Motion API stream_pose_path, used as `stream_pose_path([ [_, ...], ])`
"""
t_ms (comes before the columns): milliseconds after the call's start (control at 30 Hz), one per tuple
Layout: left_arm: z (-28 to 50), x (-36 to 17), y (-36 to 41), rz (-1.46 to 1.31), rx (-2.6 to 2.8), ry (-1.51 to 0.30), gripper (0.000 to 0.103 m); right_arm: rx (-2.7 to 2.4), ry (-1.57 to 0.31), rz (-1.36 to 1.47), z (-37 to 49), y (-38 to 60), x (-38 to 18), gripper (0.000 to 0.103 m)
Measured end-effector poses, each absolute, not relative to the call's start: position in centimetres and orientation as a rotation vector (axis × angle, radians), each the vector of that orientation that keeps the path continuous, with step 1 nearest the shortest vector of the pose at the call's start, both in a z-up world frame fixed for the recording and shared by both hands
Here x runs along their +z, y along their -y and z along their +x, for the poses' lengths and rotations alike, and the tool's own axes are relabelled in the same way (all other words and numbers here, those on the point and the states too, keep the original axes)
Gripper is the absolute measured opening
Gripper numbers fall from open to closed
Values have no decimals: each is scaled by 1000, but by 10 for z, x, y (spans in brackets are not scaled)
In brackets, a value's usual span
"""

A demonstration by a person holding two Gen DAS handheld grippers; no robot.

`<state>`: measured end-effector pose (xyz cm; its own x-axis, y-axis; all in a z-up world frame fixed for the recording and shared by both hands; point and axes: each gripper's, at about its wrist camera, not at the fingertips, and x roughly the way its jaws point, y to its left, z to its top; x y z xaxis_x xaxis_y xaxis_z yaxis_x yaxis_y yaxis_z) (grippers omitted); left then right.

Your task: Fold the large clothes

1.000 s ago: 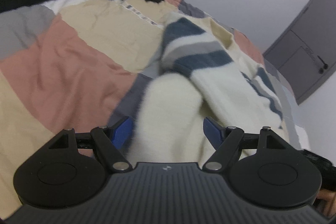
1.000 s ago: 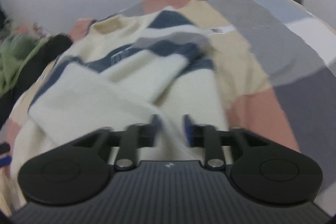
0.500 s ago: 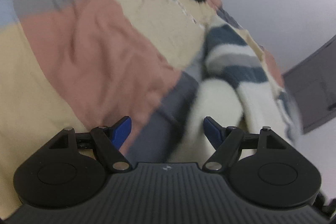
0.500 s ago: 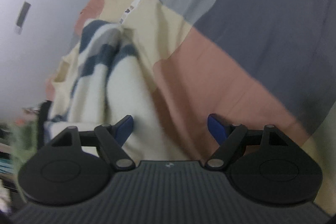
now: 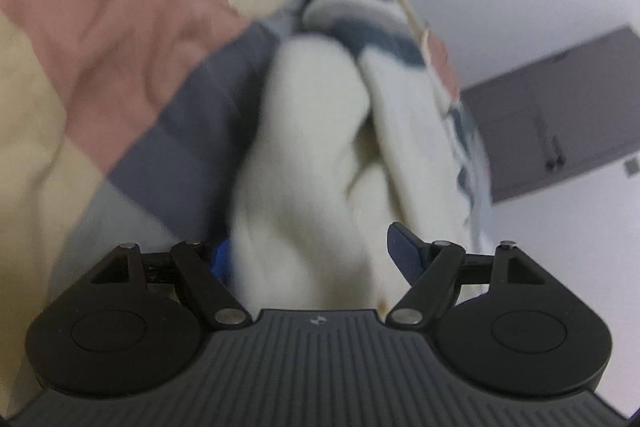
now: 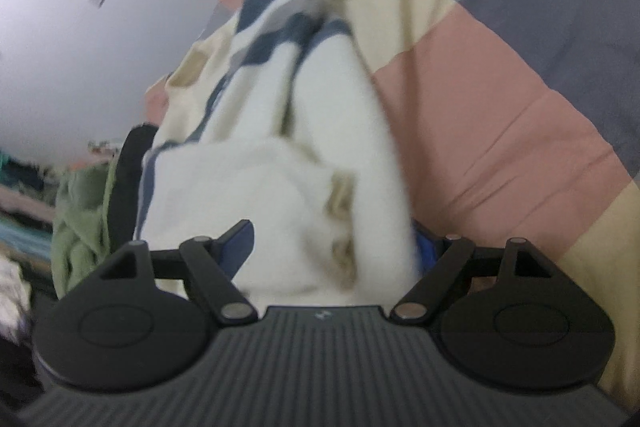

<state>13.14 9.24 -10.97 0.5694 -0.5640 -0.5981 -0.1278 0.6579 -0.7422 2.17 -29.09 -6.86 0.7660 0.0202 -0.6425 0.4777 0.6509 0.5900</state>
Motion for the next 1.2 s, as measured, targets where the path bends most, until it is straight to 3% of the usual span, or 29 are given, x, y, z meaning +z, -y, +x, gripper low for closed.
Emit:
stream_pose_path([
  [133,115,-104,-84,-829,-277,-946,77,-249,-663,748,9,274,-64,81],
  [267,105,-100,-86,-853,-249,-913,63,-214,-633,715,-2,267,-59,81],
  [367,110,-109,-85,-835,-223,-950,63,-232,-666,754,1,272,-66,80],
  [400,112,-110,-83,-826,-226,-952,63,-241,-689,757,6,273,-71,75],
  [467,115,-109,-76,-800,-245,-948,63,-252,-737,736,17,268,-78,45],
  [500,115,-107,-73,-772,-248,-946,61,-247,-755,711,20,264,-79,37],
  [533,114,-104,-70,-743,-232,-938,56,-245,-753,682,20,260,-76,27],
  [567,112,-102,-70,-734,-225,-930,43,-234,-735,663,18,258,-72,23],
  [600,109,-100,-71,-740,-220,-923,31,-213,-709,645,14,256,-67,22],
  [700,96,-91,-85,-808,-204,-877,17,-183,-637,659,0,259,-54,18],
  [900,69,-43,-110,-973,-330,-717,13,-91,-561,820,-19,279,-35,16],
  [1200,26,36,-127,-1002,-476,-593,12,141,-404,976,-62,291,28,15],
])
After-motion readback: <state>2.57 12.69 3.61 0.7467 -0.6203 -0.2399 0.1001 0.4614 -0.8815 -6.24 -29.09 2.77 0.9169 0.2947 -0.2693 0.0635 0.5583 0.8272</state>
